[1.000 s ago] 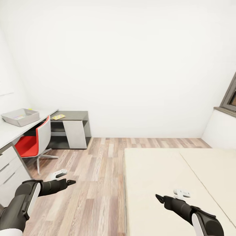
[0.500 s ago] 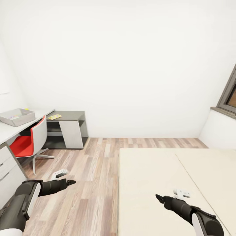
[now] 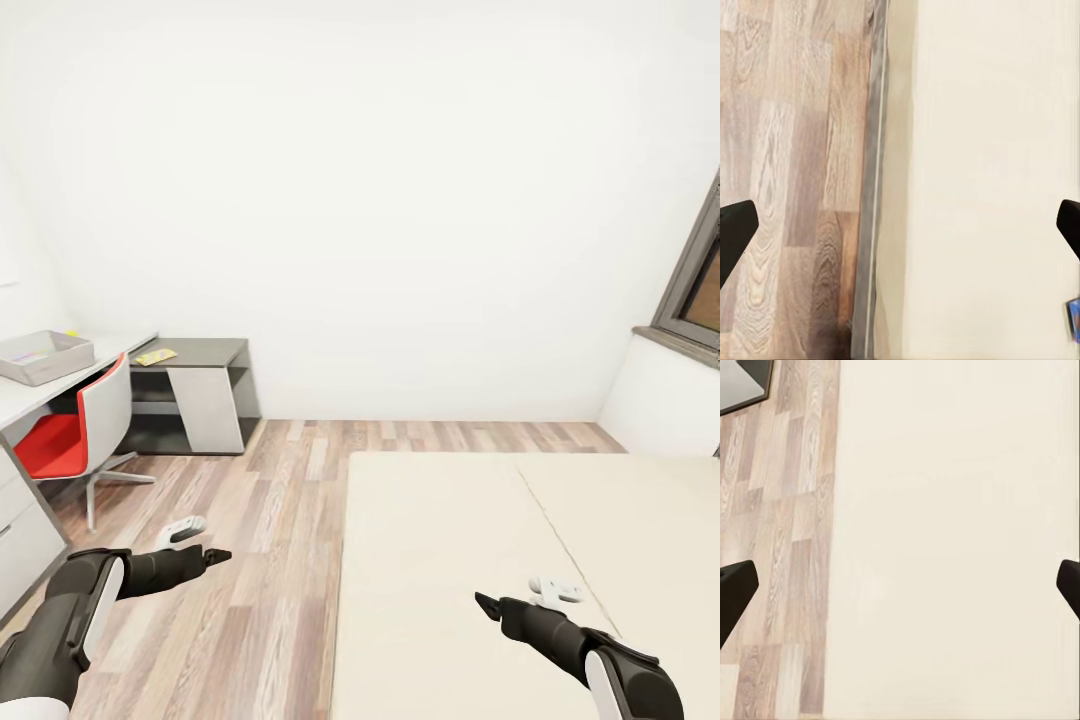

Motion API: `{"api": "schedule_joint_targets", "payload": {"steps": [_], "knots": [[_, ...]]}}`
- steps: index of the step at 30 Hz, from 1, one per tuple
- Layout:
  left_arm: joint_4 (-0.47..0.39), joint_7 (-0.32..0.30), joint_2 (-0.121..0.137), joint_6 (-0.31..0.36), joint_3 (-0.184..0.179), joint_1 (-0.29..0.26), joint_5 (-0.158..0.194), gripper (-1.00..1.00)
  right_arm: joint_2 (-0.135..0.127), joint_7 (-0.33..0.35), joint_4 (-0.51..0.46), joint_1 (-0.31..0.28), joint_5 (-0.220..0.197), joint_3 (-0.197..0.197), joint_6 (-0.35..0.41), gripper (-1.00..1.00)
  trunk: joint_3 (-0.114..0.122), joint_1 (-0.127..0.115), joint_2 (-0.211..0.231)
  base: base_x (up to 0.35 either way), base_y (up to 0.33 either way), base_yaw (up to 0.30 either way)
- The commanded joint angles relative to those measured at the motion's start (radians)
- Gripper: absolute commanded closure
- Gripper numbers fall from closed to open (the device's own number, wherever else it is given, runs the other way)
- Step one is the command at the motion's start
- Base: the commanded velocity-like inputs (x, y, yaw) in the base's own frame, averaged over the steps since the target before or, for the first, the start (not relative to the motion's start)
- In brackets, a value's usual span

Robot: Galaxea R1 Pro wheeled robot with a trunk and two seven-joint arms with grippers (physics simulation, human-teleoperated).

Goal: Put all the toys in the child's room - the three board games (two on the bed and one on the table), the two jigsaw puzzles on the table, and the tennis ball on the table - inside the toy box on the table in the child's room.

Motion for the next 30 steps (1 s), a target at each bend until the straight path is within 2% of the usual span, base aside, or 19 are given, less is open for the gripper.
{"api": "schedule_joint_targets", "payload": {"steps": [1, 30], "knots": [[-0.001, -0.003, 0.000, 0.007, 0.002, -0.001, 0.001, -1.00, 0.001, 0.000, -0.001, -0.001, -0.008, -0.003, 0.007, -1.00, -0.002, 0.001, -0.003, 0.000, -0.215, 0.000], [-0.001, -0.003, 0.000, 0.007, 0.002, -0.001, 0.001, -1.00, -0.001, 0.000, -0.001, -0.001, -0.008, -0.003, 0.007, -1.00, -0.002, 0.001, -0.003, 0.000, -0.215, 0.000]]}}
